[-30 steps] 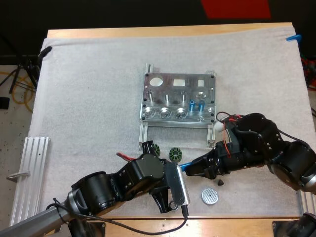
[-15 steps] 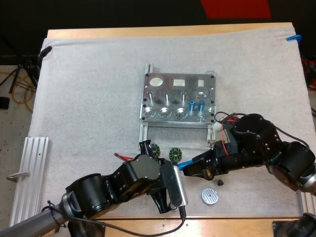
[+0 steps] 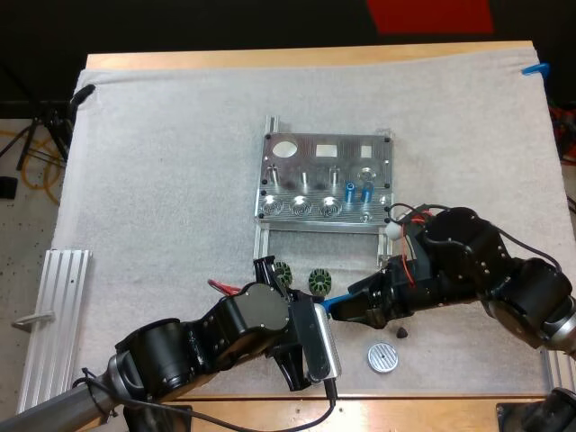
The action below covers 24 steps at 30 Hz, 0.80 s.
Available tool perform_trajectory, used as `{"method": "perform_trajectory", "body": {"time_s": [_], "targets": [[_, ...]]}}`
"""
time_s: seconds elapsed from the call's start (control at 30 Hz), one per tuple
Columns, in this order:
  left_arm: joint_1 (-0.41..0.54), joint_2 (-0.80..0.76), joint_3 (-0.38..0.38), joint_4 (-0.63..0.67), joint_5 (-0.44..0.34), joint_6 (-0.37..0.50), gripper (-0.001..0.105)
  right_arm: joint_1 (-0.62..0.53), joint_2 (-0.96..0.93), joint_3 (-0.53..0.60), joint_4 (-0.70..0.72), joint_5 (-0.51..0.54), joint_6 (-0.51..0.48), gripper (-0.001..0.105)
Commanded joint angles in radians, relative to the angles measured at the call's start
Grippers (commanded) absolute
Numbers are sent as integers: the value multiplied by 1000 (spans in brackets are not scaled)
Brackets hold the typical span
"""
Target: Load cells from left to right
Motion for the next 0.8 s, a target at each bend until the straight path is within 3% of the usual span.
{"method": "perform_trajectory", "body": {"time_s": [0.0,0.27,0.43,0.67,0.77], "targets": [[-2,-7,-8,-21,0,1,0,0,0,-3,-11,-7,-14,45],[-2,-7,-8,-29,0,1,0,0,0,-3,-11,-7,-14,23],[-2,-7,-8,-29,0,1,0,0,0,-3,-11,-7,-14,2],[-2,-7,-8,-29,0,4,1,0,0,-3,-13,-7,-14,0],[-2,-7,-8,-29,0,4,12,0,0,-3,-23,-7,-14,0]]}}
